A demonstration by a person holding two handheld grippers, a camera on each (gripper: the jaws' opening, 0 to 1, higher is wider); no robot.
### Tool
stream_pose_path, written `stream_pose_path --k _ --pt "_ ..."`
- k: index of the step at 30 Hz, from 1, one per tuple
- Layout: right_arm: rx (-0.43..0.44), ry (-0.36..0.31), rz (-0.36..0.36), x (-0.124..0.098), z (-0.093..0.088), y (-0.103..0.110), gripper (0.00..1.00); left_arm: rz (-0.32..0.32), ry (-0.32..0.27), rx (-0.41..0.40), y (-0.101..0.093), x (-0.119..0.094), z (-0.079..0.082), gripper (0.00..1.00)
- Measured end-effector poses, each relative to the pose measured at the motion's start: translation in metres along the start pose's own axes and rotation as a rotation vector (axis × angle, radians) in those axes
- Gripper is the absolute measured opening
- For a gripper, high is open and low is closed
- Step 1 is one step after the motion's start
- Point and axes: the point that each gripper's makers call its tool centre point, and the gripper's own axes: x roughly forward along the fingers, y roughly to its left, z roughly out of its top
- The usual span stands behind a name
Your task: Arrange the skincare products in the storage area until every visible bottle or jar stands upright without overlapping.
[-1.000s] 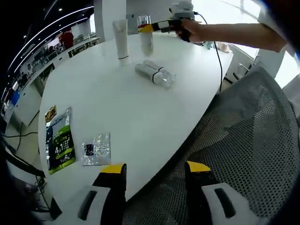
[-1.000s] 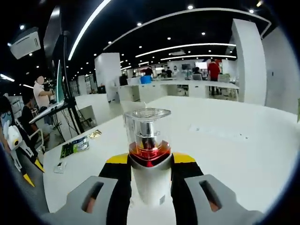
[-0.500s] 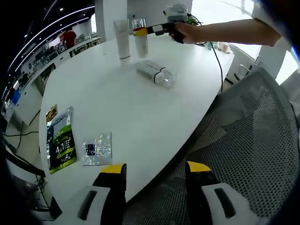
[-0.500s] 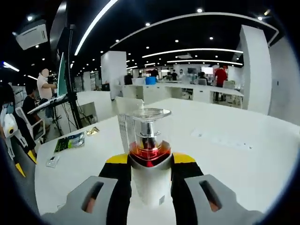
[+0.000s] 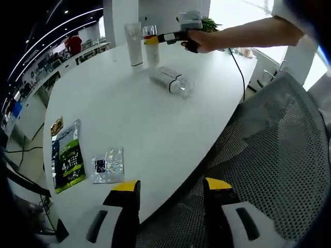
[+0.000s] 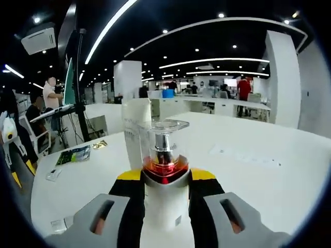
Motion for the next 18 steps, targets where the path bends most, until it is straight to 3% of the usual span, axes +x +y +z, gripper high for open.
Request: stream_pose_path --k 14,18 --pt "0.014 -0.090 0.016 -0.0049 0.0016 -0.0040 0.31 0.015 0.009 0.012 0.0036 -0.0003 -0.0004 0.50" --pt "0.020 -0.082 0.019 -0.0041 0.0022 -0.0025 0.31 0.021 0.008 0.012 0.0048 -0.0006 -0.0002 0.50"
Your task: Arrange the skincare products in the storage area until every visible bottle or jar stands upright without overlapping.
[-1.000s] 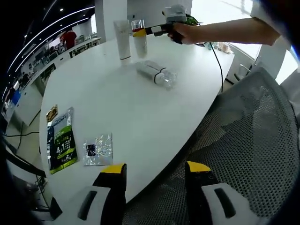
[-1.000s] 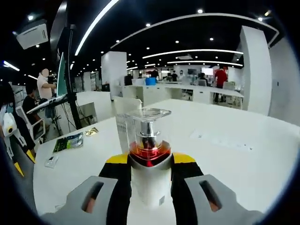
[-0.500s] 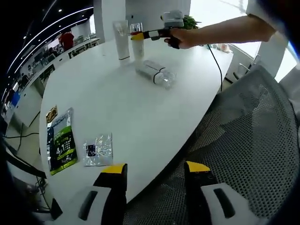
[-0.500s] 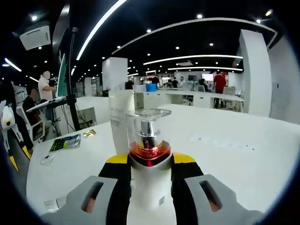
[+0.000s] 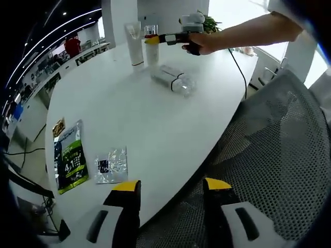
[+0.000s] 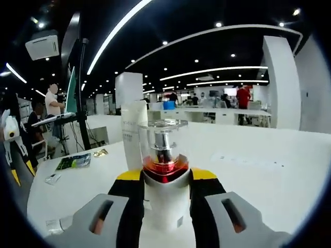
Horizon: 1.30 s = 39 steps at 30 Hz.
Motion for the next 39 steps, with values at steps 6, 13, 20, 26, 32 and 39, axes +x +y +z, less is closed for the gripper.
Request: stream_pose_path --k 6,13,20,26,32,39 --pt "0.060 0.040 0.027 0.000 -0.010 0.003 0.41 -0.014 0.008 0.014 -0.003 0.000 -0.001 0.49" --pt "0.023 0.146 0.074 -0.003 -0.031 0.000 0.45 -0.013 0.009 0.024 -0.003 0.001 -0.002 0.48" --pt "-0.052 0.265 0.146 -0.002 -0.052 0.005 0.36 -0.006 0.023 0.015 -0.001 0.001 -0.005 0.48" --pt "-0.059 0.315 0.157 0.002 -0.051 0.000 0.29 -0.013 0.038 0.031 -0.003 0.002 -0.007 0.46" --pt "-0.091 0.349 0.208 0.003 -0.051 0.006 0.27 -0.005 0.035 0.024 -0.001 0.001 -0.006 0.45" --pt "-0.094 0.353 0.233 0.006 -0.052 0.008 0.25 -0.008 0.056 0.023 -0.002 0.002 -0.010 0.44"
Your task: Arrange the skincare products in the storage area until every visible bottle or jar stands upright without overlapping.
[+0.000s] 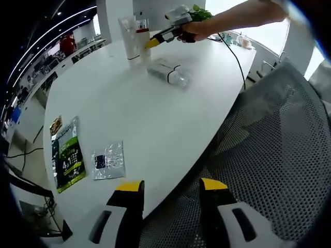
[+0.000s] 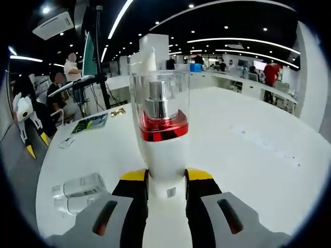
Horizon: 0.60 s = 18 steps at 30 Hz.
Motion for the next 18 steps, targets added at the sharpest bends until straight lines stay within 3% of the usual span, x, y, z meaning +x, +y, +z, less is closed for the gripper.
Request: stream_pose_path --k 4,8,11,13,15,16,18 --pt "0.010 0.017 0.010 -0.001 0.000 0.000 0.25 0.001 0.003 0.002 0.000 0.000 0.000 0.44" --pt "0.010 0.015 0.007 -0.005 0.006 0.002 0.36 0.000 0.010 -0.001 -0.001 0.000 -0.001 0.44" --pt "-0.025 0.017 0.028 -0.011 0.023 0.010 0.37 0.003 0.008 0.000 0.000 0.001 -0.001 0.44" --pt "-0.112 0.034 0.035 -0.016 0.035 0.006 0.38 0.000 0.013 0.000 -0.001 0.001 -0.002 0.44" --pt "-0.140 0.039 0.066 -0.022 0.050 0.005 0.40 0.004 0.014 0.000 0.000 0.001 -0.002 0.44" --pt "-0.156 0.062 0.087 -0.025 0.053 0.005 0.40 0.006 0.013 0.003 0.000 0.001 -0.002 0.44" --pt "-0.203 0.181 0.110 -0.030 0.055 -0.003 0.38 0.008 0.010 0.004 0.000 0.001 -0.001 0.44"
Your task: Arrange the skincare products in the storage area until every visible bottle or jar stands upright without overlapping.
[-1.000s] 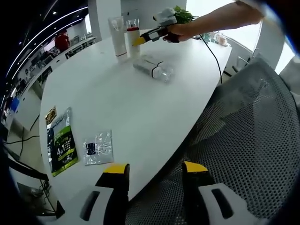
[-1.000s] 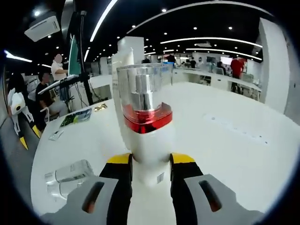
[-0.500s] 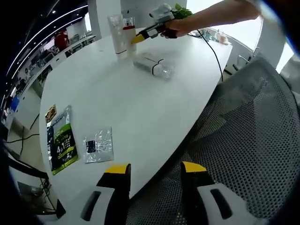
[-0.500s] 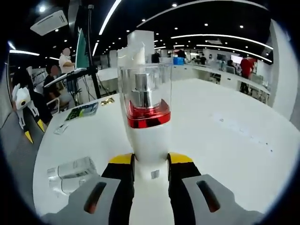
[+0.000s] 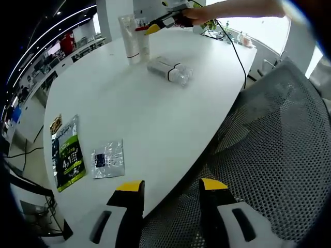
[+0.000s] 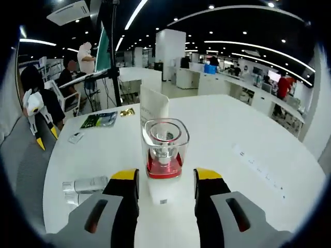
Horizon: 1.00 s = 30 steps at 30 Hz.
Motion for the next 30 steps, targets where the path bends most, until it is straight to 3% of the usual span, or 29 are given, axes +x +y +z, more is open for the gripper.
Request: stream_pose_path --k 1,2,3,4,6,7,9,11,14,16,19,20,24,27,30 --pt "0.023 0.051 0.017 -0.003 0.000 -0.002 0.34 0.002 -0.002 0.000 0.000 0.000 0.000 0.43" --pt "0.115 0.115 0.067 -0.006 0.003 0.002 0.34 0.005 -0.005 0.000 0.001 0.000 0.001 0.43" --pt "0.086 0.117 0.079 -0.007 0.012 0.002 0.34 0.006 -0.005 0.001 0.001 0.000 0.001 0.42" --pt "-0.001 0.110 0.041 -0.009 0.028 -0.007 0.34 0.006 -0.002 0.002 0.001 -0.001 0.000 0.41" --pt "-0.082 0.190 0.069 -0.009 0.035 -0.002 0.37 0.007 -0.001 0.003 0.002 -0.001 0.000 0.41" --pt "-0.092 0.204 0.072 -0.009 0.037 -0.001 0.36 0.008 0.000 0.004 0.002 -0.001 0.000 0.41" --pt "-0.194 0.218 0.091 -0.004 0.052 0.002 0.32 0.010 0.002 0.004 0.002 0.000 0.000 0.41" --pt "-0.221 0.266 0.140 0.001 0.056 0.012 0.30 0.014 0.008 0.002 0.003 0.000 0.000 0.41" --pt "-0.210 0.280 0.181 0.013 0.066 0.021 0.27 0.025 0.002 0.002 0.004 -0.001 0.001 0.41" --pt "-0.235 0.332 0.173 0.020 0.065 0.019 0.19 0.026 0.000 0.003 0.004 -0.001 0.001 0.40" --pt "-0.248 0.409 0.187 0.026 0.057 0.020 0.16 0.029 -0.003 0.008 0.005 -0.002 0.001 0.39" --pt "-0.294 0.421 0.172 0.027 0.058 0.015 0.12 0.033 -0.004 0.010 0.005 -0.002 0.001 0.39" --pt "-0.174 0.426 0.213 0.025 0.060 0.019 0.06 0.037 -0.001 0.013 0.007 -0.002 0.000 0.38" --pt "-0.194 0.431 0.207 0.022 0.060 0.023 0.06 0.038 -0.003 0.018 0.007 -0.002 0.001 0.38" --pt "-0.216 0.444 0.194 0.020 0.057 0.024 0.24 0.039 -0.005 0.017 0.007 -0.003 0.001 0.37"
